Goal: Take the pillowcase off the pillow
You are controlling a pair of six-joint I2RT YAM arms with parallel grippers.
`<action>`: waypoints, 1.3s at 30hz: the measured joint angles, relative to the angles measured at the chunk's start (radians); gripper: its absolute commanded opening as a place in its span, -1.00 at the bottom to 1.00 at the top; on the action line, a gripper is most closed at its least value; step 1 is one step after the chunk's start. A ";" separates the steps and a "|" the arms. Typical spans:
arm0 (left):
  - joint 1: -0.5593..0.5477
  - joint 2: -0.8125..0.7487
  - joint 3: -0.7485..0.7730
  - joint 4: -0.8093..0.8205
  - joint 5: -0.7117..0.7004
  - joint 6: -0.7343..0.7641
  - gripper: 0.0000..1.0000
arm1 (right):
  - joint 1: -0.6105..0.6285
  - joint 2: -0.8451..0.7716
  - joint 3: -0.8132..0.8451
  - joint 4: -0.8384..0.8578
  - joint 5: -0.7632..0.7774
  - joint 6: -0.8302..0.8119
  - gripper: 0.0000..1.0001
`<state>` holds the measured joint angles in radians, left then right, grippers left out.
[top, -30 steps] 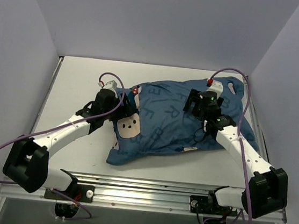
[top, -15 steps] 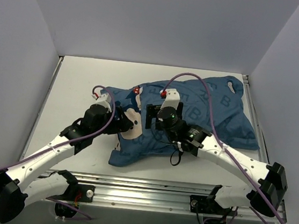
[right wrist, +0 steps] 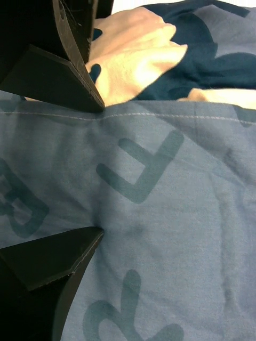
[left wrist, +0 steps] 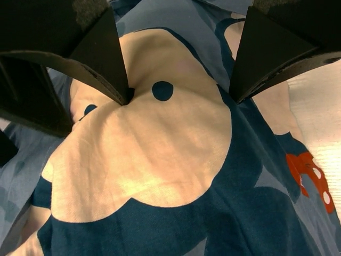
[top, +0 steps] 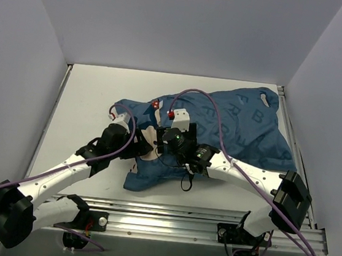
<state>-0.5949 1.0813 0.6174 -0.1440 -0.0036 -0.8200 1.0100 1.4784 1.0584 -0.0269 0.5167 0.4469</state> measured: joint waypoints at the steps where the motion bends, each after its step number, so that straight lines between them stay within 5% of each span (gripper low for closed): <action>1: 0.000 0.003 0.000 0.005 0.002 -0.002 0.65 | 0.006 0.001 0.000 0.000 0.006 0.000 0.67; 5: 0.000 0.018 -0.006 0.033 0.010 -0.017 0.51 | 0.043 0.021 0.020 -0.009 0.041 0.000 0.68; 8: 0.000 0.027 -0.011 0.049 0.010 -0.036 0.15 | 0.066 0.058 0.048 -0.020 0.075 0.003 0.65; 13: -0.002 0.030 -0.014 0.060 0.005 -0.065 -0.80 | 0.075 0.098 0.056 -0.061 0.146 0.029 0.45; 15: -0.006 0.030 -0.014 0.060 -0.007 -0.077 -0.95 | 0.070 0.097 0.056 -0.072 0.163 0.039 0.34; 22: -0.005 0.034 -0.014 0.059 -0.054 -0.100 -0.95 | -0.046 -0.027 -0.039 -0.085 0.164 0.056 -0.24; 27: 0.008 0.043 -0.004 0.060 -0.052 -0.105 -0.95 | -0.152 -0.122 -0.135 -0.087 0.117 0.063 -0.86; 33: 0.032 0.050 0.038 0.027 -0.035 -0.081 -0.89 | -0.228 -0.209 -0.237 -0.027 -0.006 0.079 -1.00; 35: 0.040 0.059 0.068 -0.003 -0.034 -0.053 -0.56 | -0.238 -0.241 -0.266 0.014 -0.058 0.074 -1.00; 36: 0.042 0.066 0.088 -0.024 -0.035 -0.035 -0.16 | -0.241 -0.255 -0.278 0.034 -0.083 0.072 -1.00; 39: 0.045 0.081 0.163 -0.104 -0.050 0.008 0.43 | -0.249 -0.274 -0.306 0.096 -0.157 0.069 -1.00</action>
<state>-0.5503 1.1625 0.7807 -0.2481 -0.0540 -0.8116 0.7605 1.2049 0.7525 0.0689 0.3599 0.5156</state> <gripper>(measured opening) 0.570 0.008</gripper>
